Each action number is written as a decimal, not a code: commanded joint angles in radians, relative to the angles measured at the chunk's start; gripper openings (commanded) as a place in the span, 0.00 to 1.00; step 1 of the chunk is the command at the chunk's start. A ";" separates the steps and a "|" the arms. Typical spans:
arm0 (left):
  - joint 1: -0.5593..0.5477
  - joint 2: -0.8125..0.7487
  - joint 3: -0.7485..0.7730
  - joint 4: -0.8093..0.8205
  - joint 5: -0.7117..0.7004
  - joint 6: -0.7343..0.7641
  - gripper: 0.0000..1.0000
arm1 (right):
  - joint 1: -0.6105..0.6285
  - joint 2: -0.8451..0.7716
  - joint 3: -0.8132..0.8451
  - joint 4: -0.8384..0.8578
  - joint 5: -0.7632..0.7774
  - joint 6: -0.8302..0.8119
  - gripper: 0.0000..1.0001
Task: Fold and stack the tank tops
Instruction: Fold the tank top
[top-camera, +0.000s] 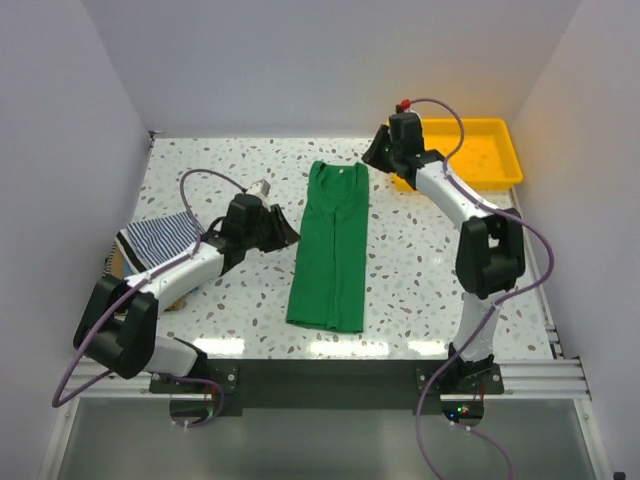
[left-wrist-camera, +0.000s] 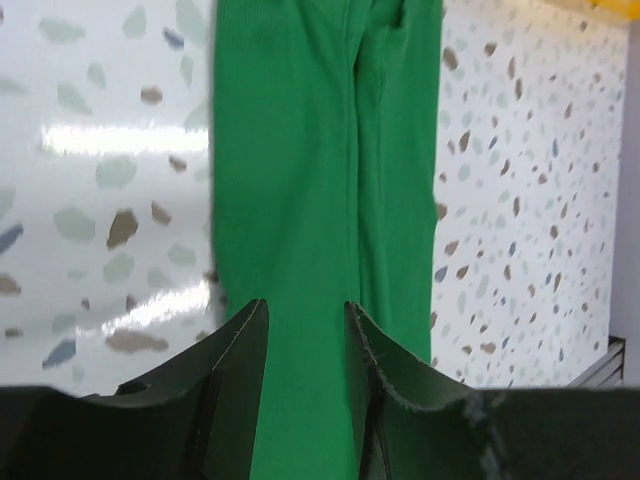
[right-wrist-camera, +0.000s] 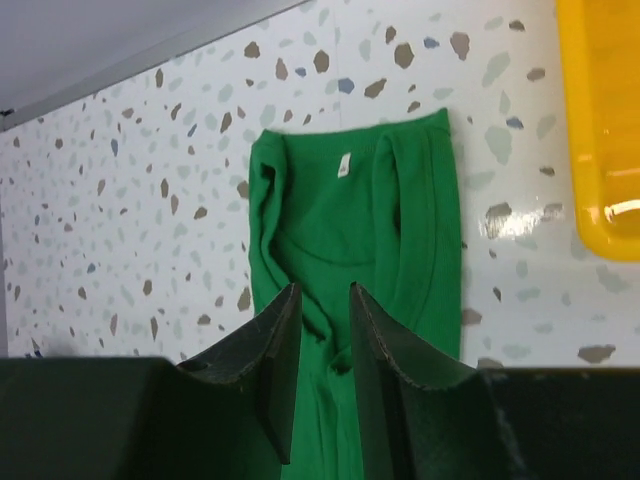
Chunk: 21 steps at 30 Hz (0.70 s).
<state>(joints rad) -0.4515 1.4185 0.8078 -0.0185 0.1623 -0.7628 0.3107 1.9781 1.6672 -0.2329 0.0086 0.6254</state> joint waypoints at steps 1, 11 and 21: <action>-0.053 -0.099 -0.077 -0.142 -0.069 0.026 0.41 | 0.077 -0.192 -0.215 -0.140 0.020 -0.009 0.30; -0.145 -0.311 -0.352 -0.144 0.072 -0.029 0.49 | 0.321 -0.730 -0.898 -0.177 0.016 0.158 0.33; -0.246 -0.257 -0.383 -0.141 0.056 -0.061 0.53 | 0.550 -0.868 -1.098 -0.224 0.071 0.336 0.42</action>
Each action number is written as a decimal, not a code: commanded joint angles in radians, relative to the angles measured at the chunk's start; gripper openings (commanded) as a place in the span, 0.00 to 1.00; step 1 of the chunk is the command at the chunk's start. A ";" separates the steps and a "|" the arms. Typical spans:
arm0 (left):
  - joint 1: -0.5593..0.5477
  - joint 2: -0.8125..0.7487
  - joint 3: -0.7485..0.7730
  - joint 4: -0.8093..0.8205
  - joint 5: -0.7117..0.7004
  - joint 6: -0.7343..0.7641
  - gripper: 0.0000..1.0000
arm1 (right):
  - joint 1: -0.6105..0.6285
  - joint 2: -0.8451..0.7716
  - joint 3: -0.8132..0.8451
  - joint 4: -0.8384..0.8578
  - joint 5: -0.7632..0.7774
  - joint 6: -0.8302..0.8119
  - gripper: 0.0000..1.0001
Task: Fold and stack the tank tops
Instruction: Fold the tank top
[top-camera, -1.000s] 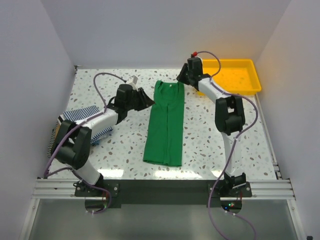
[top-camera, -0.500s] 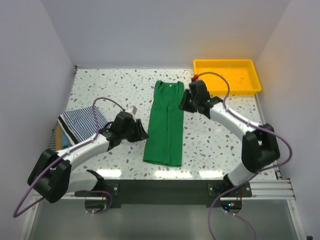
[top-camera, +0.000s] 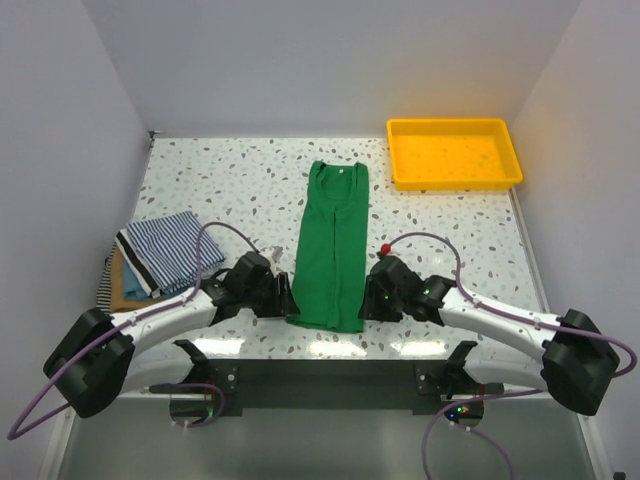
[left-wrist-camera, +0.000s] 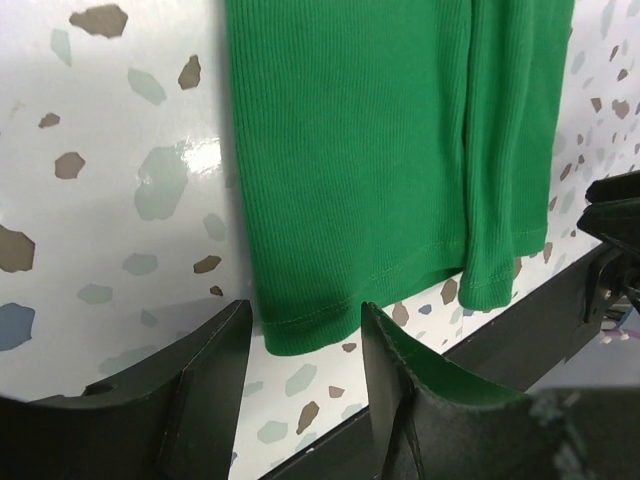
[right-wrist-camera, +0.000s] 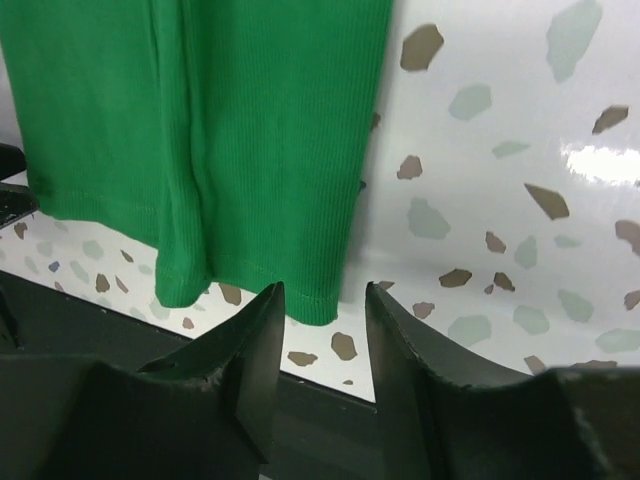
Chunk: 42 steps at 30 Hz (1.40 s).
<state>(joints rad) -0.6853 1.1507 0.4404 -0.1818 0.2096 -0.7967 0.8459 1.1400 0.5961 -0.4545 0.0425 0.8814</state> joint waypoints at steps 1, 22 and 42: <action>-0.019 0.015 -0.017 0.021 0.001 -0.032 0.53 | 0.028 -0.031 -0.038 0.002 0.033 0.093 0.43; -0.112 0.101 -0.023 -0.041 -0.174 -0.098 0.42 | 0.140 0.118 -0.065 0.117 0.042 0.174 0.47; -0.408 -0.096 -0.083 -0.220 -0.207 -0.314 0.00 | 0.416 -0.020 -0.025 -0.170 0.195 0.283 0.00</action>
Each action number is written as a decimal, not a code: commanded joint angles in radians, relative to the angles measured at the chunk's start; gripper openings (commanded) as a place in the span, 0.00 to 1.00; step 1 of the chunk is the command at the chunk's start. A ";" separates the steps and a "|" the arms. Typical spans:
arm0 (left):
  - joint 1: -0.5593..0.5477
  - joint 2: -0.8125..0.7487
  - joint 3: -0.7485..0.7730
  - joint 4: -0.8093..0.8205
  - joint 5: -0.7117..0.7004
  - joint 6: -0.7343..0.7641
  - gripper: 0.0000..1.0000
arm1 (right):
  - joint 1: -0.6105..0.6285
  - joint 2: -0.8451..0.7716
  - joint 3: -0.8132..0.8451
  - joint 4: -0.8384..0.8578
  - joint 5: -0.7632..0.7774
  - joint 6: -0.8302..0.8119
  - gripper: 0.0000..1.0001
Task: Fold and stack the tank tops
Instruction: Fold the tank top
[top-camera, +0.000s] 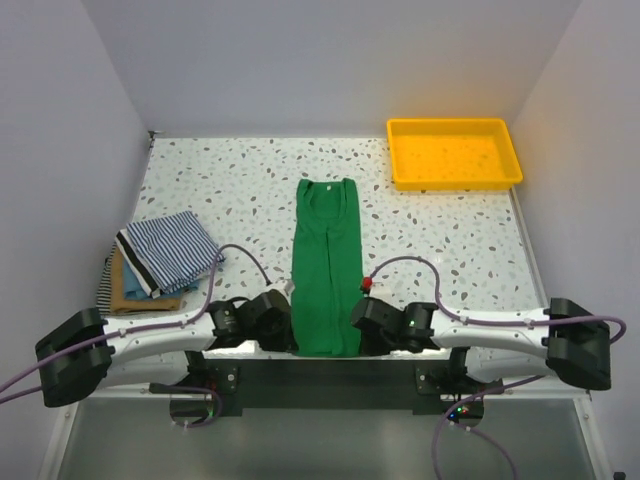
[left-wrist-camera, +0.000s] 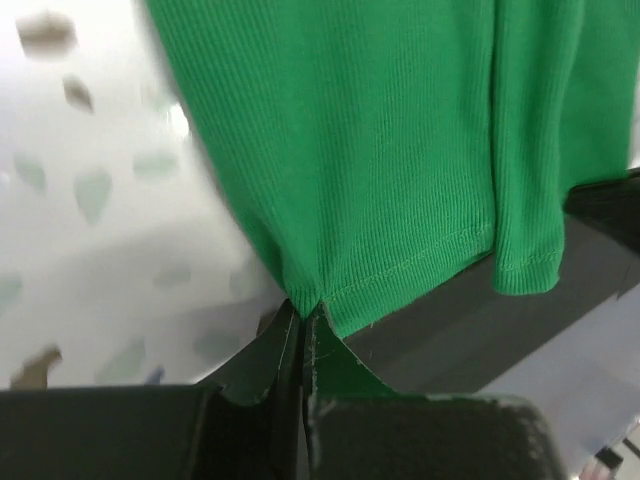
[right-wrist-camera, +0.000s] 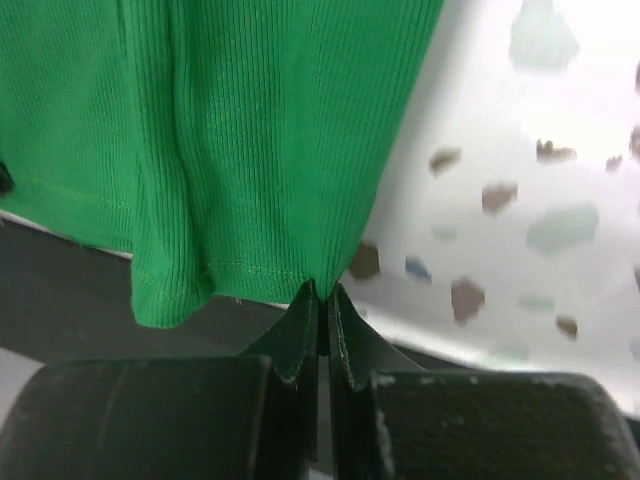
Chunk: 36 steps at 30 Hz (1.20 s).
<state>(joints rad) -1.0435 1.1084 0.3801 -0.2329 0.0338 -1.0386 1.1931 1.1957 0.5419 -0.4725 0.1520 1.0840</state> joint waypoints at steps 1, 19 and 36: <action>-0.074 -0.080 -0.011 -0.218 -0.032 -0.084 0.00 | 0.086 -0.094 0.035 -0.172 0.092 0.111 0.00; 0.132 -0.036 0.328 -0.260 -0.127 0.113 0.00 | -0.024 -0.032 0.314 -0.259 0.235 -0.035 0.00; 0.425 0.373 0.658 -0.008 -0.110 0.336 0.00 | -0.426 0.373 0.697 -0.063 0.152 -0.415 0.00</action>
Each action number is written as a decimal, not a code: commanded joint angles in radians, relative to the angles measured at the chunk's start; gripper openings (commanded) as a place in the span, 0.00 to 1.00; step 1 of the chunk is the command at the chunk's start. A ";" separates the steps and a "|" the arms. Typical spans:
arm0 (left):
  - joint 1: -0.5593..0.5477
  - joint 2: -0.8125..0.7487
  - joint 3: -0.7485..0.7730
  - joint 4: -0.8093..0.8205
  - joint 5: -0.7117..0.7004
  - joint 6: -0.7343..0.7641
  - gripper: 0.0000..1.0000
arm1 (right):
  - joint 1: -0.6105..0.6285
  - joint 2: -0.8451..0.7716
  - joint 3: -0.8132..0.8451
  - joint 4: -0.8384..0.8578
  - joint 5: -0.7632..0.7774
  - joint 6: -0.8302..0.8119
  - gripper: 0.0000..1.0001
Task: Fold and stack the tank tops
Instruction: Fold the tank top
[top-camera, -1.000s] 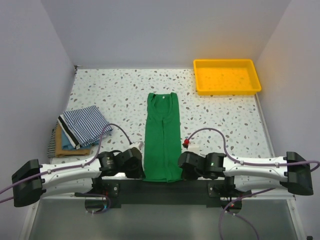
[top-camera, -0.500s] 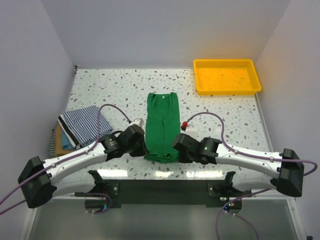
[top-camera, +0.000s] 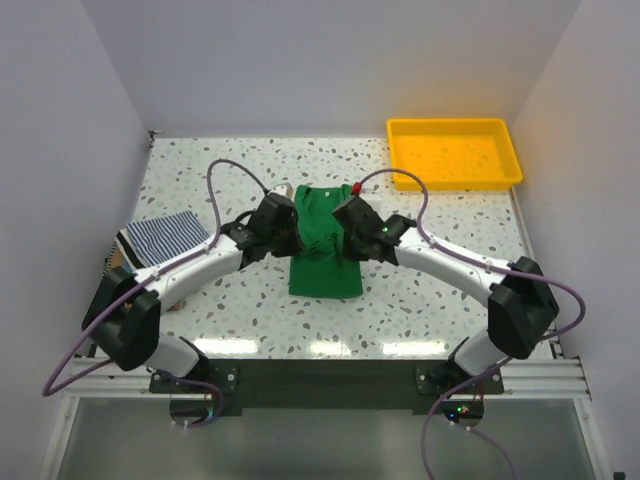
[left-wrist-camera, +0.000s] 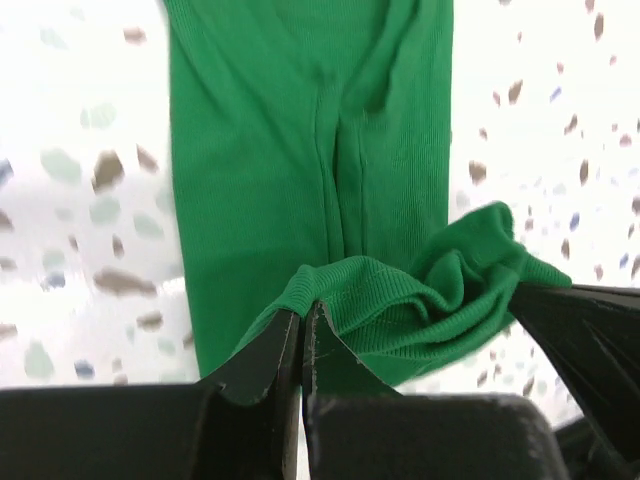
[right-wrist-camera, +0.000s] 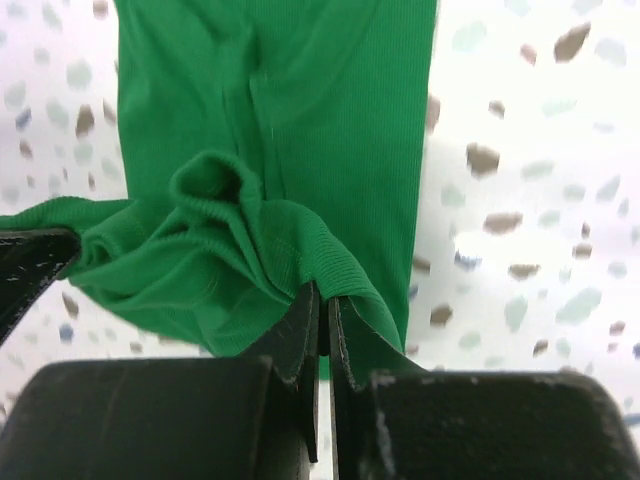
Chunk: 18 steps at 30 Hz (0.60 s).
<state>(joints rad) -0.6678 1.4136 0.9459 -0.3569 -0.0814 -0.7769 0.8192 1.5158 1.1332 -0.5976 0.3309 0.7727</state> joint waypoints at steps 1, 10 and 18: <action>0.060 0.126 0.108 0.130 0.002 0.079 0.00 | -0.066 0.105 0.128 0.080 -0.032 -0.113 0.00; 0.169 0.347 0.221 0.260 0.065 0.110 0.30 | -0.207 0.320 0.324 0.087 -0.109 -0.154 0.45; 0.188 0.196 0.215 0.216 0.034 0.093 0.60 | -0.212 0.222 0.281 0.079 -0.065 -0.173 0.50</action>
<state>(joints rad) -0.4797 1.7153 1.1236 -0.1661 -0.0380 -0.6868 0.6010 1.8313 1.4136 -0.5247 0.2493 0.6205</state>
